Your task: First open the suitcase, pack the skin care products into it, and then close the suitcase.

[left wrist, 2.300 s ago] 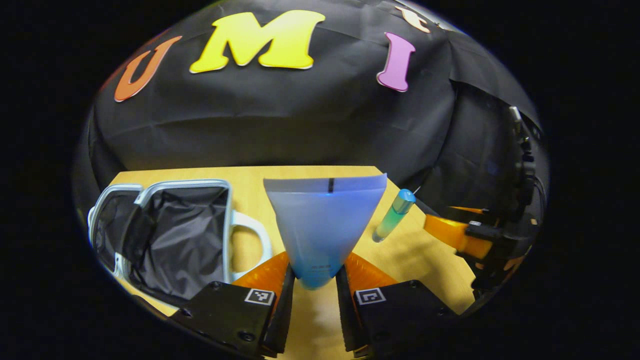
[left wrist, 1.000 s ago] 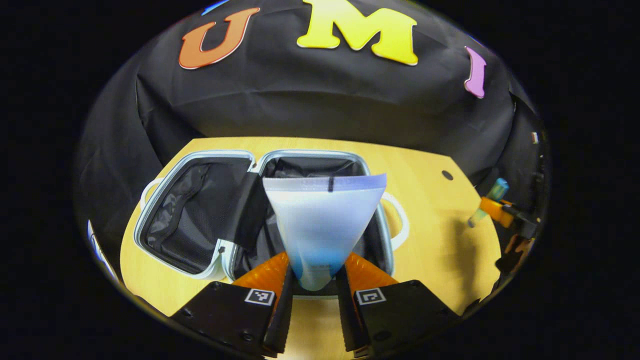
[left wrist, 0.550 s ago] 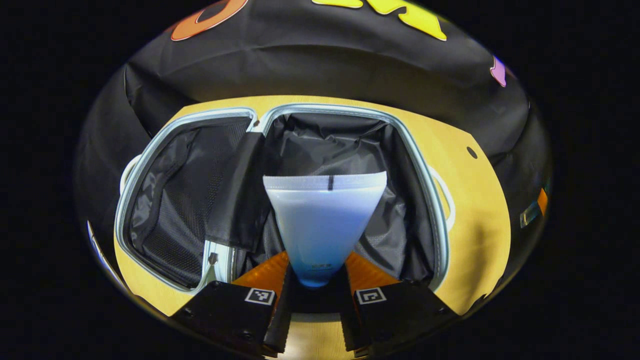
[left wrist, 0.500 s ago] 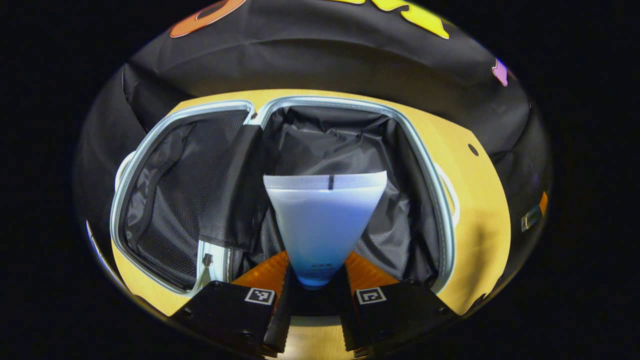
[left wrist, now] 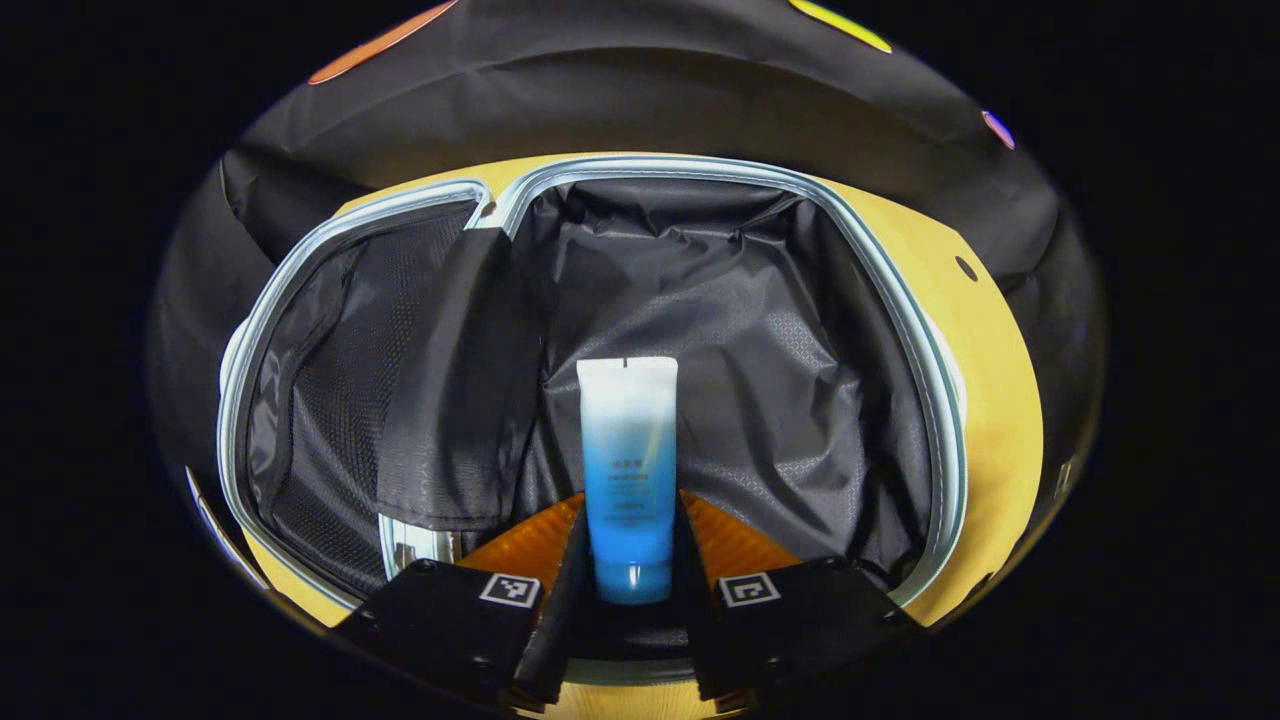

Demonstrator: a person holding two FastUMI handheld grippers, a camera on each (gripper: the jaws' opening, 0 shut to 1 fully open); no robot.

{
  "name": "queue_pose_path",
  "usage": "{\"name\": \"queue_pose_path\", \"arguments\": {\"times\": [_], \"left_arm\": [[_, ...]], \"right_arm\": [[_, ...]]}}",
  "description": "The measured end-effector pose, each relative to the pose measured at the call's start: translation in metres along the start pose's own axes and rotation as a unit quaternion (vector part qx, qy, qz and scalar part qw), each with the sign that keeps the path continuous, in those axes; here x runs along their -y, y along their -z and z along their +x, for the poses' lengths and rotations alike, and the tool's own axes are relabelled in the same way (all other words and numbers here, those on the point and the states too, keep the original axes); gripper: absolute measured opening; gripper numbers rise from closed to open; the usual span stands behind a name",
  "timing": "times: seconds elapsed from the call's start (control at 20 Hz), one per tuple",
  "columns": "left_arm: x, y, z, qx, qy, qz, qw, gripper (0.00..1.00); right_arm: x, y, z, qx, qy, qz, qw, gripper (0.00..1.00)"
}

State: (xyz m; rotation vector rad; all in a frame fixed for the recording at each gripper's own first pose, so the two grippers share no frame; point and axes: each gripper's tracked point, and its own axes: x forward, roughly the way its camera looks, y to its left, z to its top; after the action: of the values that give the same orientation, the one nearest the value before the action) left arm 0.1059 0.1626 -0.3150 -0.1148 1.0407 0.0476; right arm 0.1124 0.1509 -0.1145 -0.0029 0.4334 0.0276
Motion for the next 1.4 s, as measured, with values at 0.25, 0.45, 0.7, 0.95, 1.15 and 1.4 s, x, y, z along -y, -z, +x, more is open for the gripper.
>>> {"name": "queue_pose_path", "arguments": {"times": [0.25,0.45,0.7,0.95,1.15,1.4], "left_arm": [[0.007,-0.014,-0.029,0.047,0.029,-0.003,0.998,0.78],[-0.001,-0.036,-0.080,0.152,0.058,-0.007,0.987,0.87],[-0.050,-0.042,-0.127,0.242,0.054,0.001,0.969,0.96],[-0.109,-0.039,-0.155,0.311,0.041,0.021,0.949,0.97],[-0.169,-0.034,-0.172,0.331,0.005,0.004,0.944,0.96],[-0.232,-0.020,-0.168,0.326,-0.032,-0.050,0.944,0.97]], "right_arm": [[-0.044,-0.017,0.001,0.004,-0.026,-0.017,1.000,0.42],[-0.097,-0.016,0.015,-0.013,-0.064,-0.016,0.998,0.43],[-0.155,0.007,0.047,-0.055,-0.095,0.003,0.994,0.43],[-0.194,0.044,0.081,-0.110,-0.109,-0.002,0.988,0.43],[-0.213,0.072,0.099,-0.156,-0.108,-0.006,0.982,0.43],[-0.228,0.069,0.125,-0.158,-0.099,-0.015,0.982,0.43]]}}
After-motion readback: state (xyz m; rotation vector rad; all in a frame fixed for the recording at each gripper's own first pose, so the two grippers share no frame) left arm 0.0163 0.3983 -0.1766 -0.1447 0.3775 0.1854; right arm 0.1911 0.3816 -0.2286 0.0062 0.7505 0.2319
